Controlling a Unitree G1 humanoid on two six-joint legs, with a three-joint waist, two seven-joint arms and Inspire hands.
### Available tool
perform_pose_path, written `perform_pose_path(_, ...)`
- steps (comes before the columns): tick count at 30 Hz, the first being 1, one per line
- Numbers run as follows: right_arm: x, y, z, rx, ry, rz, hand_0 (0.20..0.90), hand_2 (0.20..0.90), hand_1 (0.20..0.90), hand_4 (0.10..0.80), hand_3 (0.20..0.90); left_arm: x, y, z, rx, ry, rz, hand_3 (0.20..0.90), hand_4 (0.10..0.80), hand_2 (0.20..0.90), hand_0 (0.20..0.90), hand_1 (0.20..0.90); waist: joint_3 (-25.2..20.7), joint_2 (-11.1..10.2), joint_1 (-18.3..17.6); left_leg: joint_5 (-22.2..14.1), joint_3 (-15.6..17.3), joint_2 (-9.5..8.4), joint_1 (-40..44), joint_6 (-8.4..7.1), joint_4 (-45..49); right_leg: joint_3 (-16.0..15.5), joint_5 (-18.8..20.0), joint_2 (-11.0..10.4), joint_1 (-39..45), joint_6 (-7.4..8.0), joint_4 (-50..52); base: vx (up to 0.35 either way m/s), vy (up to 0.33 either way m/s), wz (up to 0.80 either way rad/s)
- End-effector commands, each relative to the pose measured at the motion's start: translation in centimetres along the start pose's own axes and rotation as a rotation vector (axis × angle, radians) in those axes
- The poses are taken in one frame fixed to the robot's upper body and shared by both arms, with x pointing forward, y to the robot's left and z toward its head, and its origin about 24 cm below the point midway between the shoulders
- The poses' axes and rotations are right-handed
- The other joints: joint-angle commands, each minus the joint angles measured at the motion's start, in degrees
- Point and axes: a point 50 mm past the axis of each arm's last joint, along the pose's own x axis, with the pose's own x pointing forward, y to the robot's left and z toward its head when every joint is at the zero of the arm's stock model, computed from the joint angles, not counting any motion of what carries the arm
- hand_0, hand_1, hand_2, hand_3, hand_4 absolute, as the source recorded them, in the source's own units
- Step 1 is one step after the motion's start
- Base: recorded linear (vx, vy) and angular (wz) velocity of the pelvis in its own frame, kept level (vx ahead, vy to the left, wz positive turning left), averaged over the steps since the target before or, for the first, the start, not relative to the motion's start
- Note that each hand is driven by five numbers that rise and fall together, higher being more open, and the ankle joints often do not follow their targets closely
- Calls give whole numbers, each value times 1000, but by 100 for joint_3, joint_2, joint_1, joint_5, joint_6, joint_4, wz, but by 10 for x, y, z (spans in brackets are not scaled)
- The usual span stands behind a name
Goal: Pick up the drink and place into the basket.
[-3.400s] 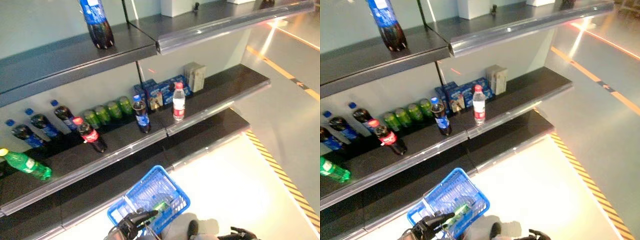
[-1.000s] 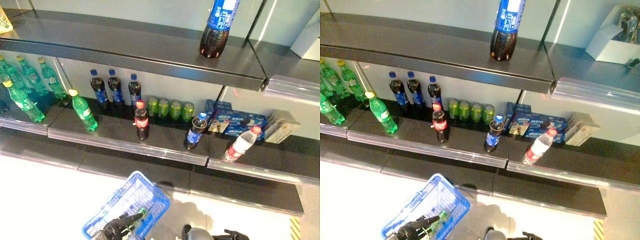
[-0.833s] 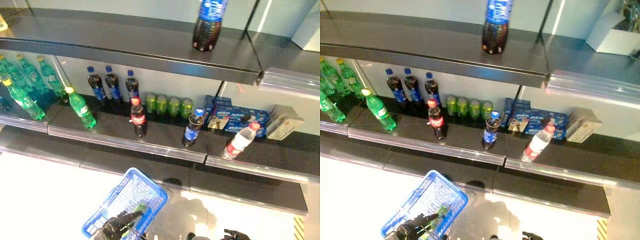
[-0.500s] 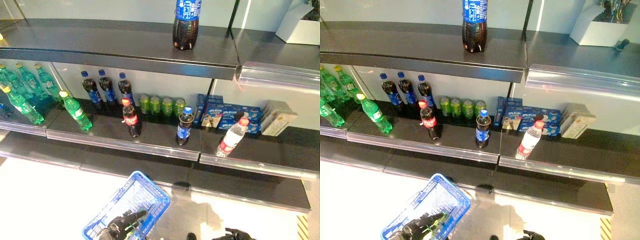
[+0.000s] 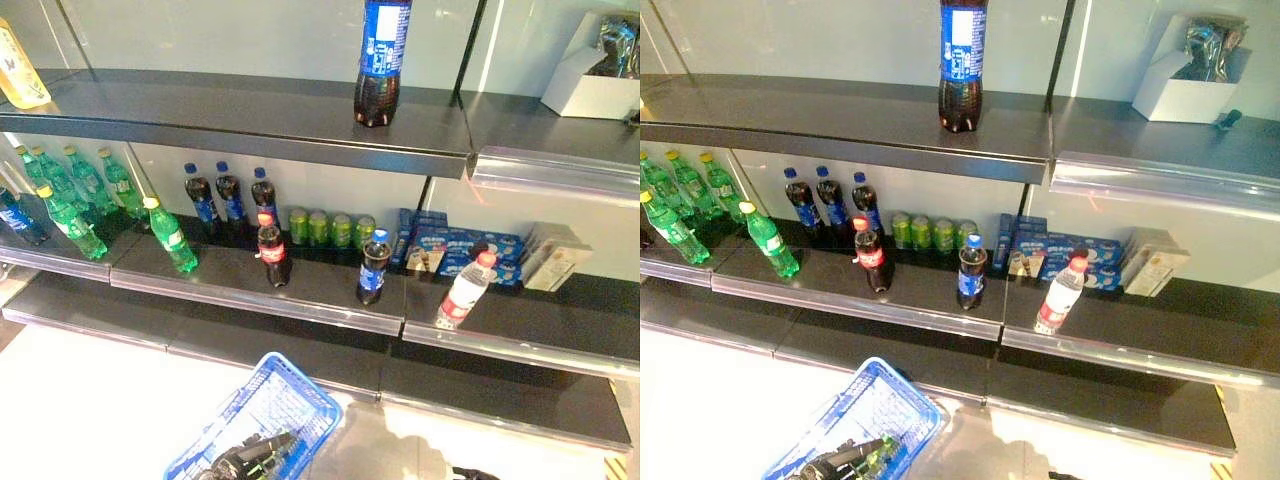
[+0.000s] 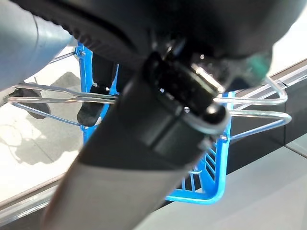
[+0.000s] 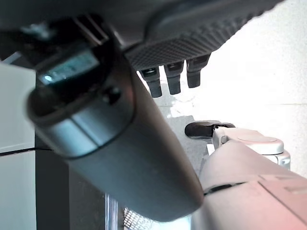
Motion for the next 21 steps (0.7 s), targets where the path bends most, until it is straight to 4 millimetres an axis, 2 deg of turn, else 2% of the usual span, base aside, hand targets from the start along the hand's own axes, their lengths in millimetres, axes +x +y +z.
perform_pose_path(1, -1, -9, 2, -10, 16, -17, 900, 900, 900, 800, 900, -8, 26, 30, 111, -49, 49, 200, 100, 300, 300, 300, 235, 22, 93, -326, 93, -191, 2, 165, 27, -44, -289, -185, -198, 264, 545, 77, -23, 0)
perform_pose_path(5, -2, -7, -15, -32, 77, 2, 900, 900, 900, 800, 900, -10, 30, 24, 138, -23, 50, 200, 100, 300, 300, 300, 298, -5, 70, -246, 190, -142, -196, 110, 27, -72, -115, -124, -346, 286, 352, 46, -48, -2)
perform_pose_path(7, -1, -8, -10, -37, 69, 0, 900, 900, 900, 800, 900, -7, 22, 32, 142, -43, 34, 200, 100, 300, 300, 300, 401, 9, 55, -123, 219, -103, -495, 71, 27, -39, -41, -64, -650, 255, 343, -196, -70, -6)
perform_pose_path(10, -1, -15, 23, -60, -6, -31, 900, 900, 900, 800, 900, -1, -8, 64, 127, -139, -39, 200, 100, 300, 300, 300, 844, 87, -13, 103, 217, -69, -1118, 38, 27, 74, 156, 8, -1329, 193, 311, -439, -38, -11)
perform_pose_path(12, -2, -19, 50, -31, -80, -58, 900, 900, 900, 800, 900, 0, -30, 85, 123, -205, -98, 200, 100, 300, 300, 300, 1133, 143, -22, 252, 105, -135, -1513, 57, 27, 138, 254, 30, -1748, 142, 364, -424, -39, -5)
perform_pose_path(14, -5, -22, 70, -6, -158, -71, 900, 900, 900, 800, 900, 1, -46, 94, 132, -241, -150, 200, 100, 300, 300, 300, 1360, 171, -52, 310, -32, -209, -1882, 46, 256, 246, 331, 15, -2101, 97, 450, -337, -25, 2)
perform_pose_path(17, -9, -23, 99, -4, -256, -70, 900, 900, 900, 800, 900, 0, -59, 105, 129, -281, -182, 200, 100, 300, 300, 300, 1600, 201, -95, 191, -164, -274, -2480, 111, 1030, 359, 94, 2, -2744, -21, 1316, -314, 15, 2)
perform_pose_path(19, -12, -24, 109, -18, -310, -82, 900, 900, 900, 800, 900, -1, -61, 109, 108, -290, -182, 200, 100, 300, 300, 300, 1651, 201, -113, 37, -274, -355, -2809, 144, 1618, 436, -124, -34, -3062, -77, 1905, -187, 15, 0)
perform_pose_path(21, -15, -26, 117, 14, -385, -84, 900, 900, 900, 800, 900, 0, -60, 107, 115, -279, -175, 200, 100, 300, 300, 300, 1652, 181, -85, -184, -330, -391, -3005, 168, 2120, 385, -357, -111, -3181, -120, 2333, -72, -6, 9)
